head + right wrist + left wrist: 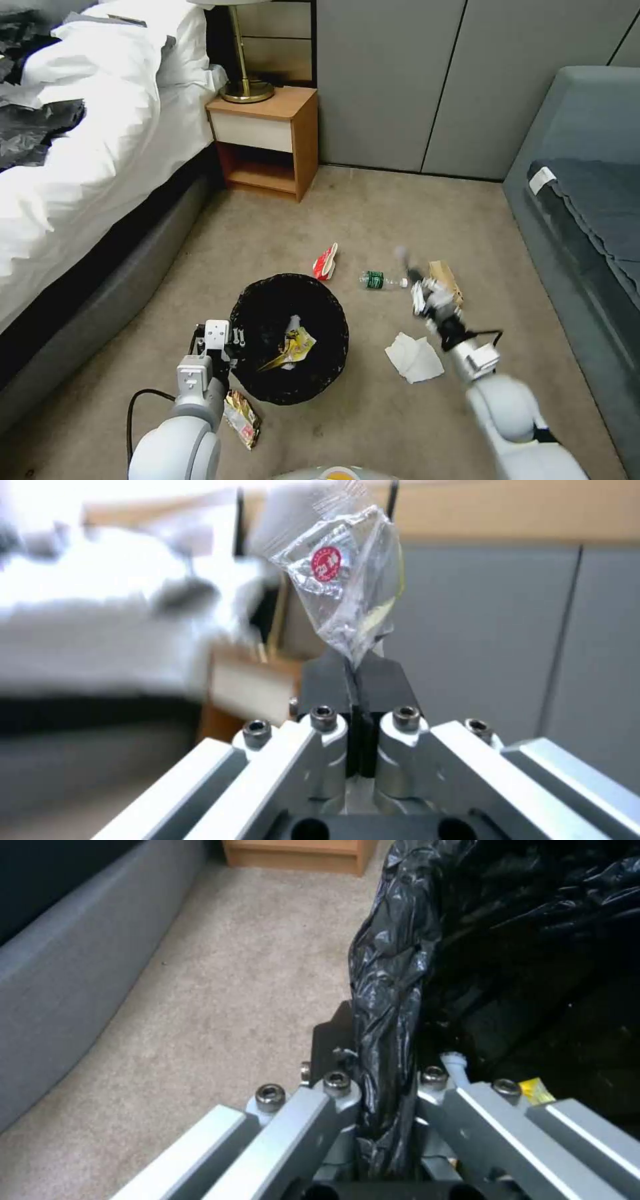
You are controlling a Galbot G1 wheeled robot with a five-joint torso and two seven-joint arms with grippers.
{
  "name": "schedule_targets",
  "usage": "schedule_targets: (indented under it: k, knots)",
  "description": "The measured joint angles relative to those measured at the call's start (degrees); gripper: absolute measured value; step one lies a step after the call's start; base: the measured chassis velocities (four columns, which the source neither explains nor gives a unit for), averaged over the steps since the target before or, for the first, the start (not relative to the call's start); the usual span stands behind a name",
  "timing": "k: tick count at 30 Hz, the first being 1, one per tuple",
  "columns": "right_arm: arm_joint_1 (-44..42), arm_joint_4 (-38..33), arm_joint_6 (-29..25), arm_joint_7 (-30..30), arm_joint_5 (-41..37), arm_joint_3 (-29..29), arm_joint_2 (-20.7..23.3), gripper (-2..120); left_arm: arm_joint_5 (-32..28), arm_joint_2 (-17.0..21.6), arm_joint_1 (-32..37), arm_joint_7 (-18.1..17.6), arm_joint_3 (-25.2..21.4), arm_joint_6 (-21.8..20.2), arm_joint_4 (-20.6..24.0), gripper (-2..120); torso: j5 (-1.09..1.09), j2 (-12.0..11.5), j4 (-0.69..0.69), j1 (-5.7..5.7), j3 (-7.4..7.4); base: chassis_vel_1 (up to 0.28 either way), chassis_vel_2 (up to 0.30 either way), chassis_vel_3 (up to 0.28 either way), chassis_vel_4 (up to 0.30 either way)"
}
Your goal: Pick up the trash bin, then pick up the garbage from the floor and place it into the trash bin.
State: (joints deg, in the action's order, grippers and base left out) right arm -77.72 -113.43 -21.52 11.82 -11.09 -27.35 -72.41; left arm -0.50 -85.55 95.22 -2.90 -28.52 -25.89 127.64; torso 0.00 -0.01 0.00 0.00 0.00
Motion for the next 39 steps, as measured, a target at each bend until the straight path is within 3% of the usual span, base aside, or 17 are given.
schedule_targets:
  k: [4, 8, 13, 19, 26, 35, 39]
  knots:
    - [-0.3, -5.4, 0.2, 0.3, -4.0, 2.2, 0.7, 0, 0.2, -0.1, -0.1, 0.0, 0.4, 0.0, -0.1, 0, -0.02, 0.0, 0.00, 0.00, 0.00, 0.000, 0.000, 0.000, 0.000]
    - [-1.6, -9.7, 1.0, 0.2, -4.7, 8.4, 1.5, 0, 0.5, -0.2, -0.1, 0.0, 1.0, 0.0, -0.1, 0, -0.01, 0.0, 0.00, 0.00, 0.00, 0.000, 0.000, 0.000, 0.000]
    - [-2.0, -6.1, 1.3, -0.8, 1.0, 19.8, 2.1, 0, 0.9, -0.4, -0.1, 0.1, 1.4, -0.1, -0.1, 0, 0.01, 0.0, 0.00, 0.00, 0.00, 0.000, 0.000, 0.000, 0.000]
    - [-0.9, -2.1, 2.6, -1.9, 3.7, 26.8, 2.8, 0, 1.5, -0.8, 0.1, 0.1, 2.0, -0.2, 0.2, 0, 0.00, 0.0, 0.00, 0.00, 0.00, 0.000, 0.000, 0.000, 0.000]
    - [0.0, 0.9, 3.5, -2.3, 4.7, 30.9, 4.1, 0, 2.1, -1.1, 0.0, 0.1, 2.6, -0.2, 0.2, 0, 0.00, 0.0, 0.00, 0.00, 0.00, 0.000, 0.000, 0.000, 0.000]
    - [-0.5, 3.7, 3.8, -1.6, 5.8, 30.9, 4.0, 0, 2.2, -1.2, 0.0, 0.0, 2.7, -0.2, 0.2, 0, 0.00, 0.0, 0.00, 0.00, 0.00, 0.000, 0.000, 0.000, 0.000]
    - [-0.8, 3.7, 3.9, -1.4, 6.1, 30.7, 4.4, 14, 2.2, -1.2, 0.0, 0.0, 2.7, -0.2, 0.2, 0, 0.00, 0.0, 0.00, 0.00, 0.00, 0.000, 0.000, 0.000, 0.000]
